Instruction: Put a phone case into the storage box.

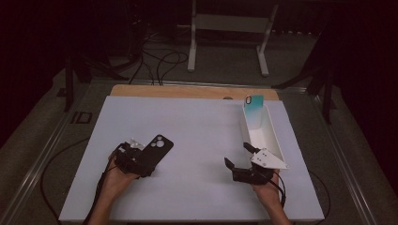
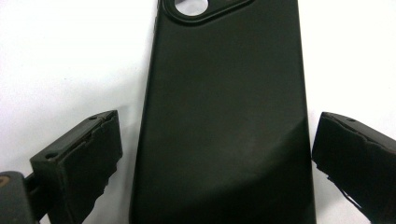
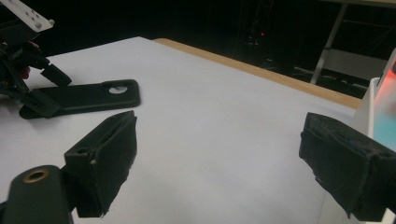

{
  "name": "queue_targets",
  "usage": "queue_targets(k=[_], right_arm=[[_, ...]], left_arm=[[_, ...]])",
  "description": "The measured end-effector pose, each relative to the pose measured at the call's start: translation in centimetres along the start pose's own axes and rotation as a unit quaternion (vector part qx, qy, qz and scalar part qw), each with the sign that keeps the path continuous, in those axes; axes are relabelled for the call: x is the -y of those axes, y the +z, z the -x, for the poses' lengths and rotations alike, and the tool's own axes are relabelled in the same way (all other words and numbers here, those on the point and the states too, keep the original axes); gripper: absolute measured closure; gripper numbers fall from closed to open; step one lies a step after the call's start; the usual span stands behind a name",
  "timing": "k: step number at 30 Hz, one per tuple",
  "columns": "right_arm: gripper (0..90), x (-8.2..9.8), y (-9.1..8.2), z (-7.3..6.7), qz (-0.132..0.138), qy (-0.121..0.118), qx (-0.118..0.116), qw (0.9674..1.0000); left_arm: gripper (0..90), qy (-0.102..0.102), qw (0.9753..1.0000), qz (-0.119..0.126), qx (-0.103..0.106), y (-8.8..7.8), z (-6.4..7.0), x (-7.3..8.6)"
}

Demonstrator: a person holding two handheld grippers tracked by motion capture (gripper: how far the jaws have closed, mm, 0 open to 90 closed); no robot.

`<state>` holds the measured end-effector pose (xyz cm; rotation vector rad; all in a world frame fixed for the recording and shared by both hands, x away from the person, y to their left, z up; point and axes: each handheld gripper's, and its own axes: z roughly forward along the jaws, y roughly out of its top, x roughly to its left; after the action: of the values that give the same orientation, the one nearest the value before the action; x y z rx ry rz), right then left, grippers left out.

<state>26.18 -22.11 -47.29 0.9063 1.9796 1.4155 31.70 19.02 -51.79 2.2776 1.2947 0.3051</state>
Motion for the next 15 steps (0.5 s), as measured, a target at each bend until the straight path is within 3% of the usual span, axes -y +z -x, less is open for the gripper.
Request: queue_targets(k=[3, 15], right_arm=[[11.3, 0.02, 0.08, -0.06, 0.000, 0.000, 0.000, 1.0000], [11.4, 0.00, 0.15, -0.29, -0.003, -0.003, 0.000, 1.0000]], left_arm=[[0.6, 0.014, 0.9997, -0.018, -0.012, 0.28, 0.40, -0.31], [2.7, 0.009, 0.9995, -0.027, -0.016, 0.21, 0.57, -0.50]])
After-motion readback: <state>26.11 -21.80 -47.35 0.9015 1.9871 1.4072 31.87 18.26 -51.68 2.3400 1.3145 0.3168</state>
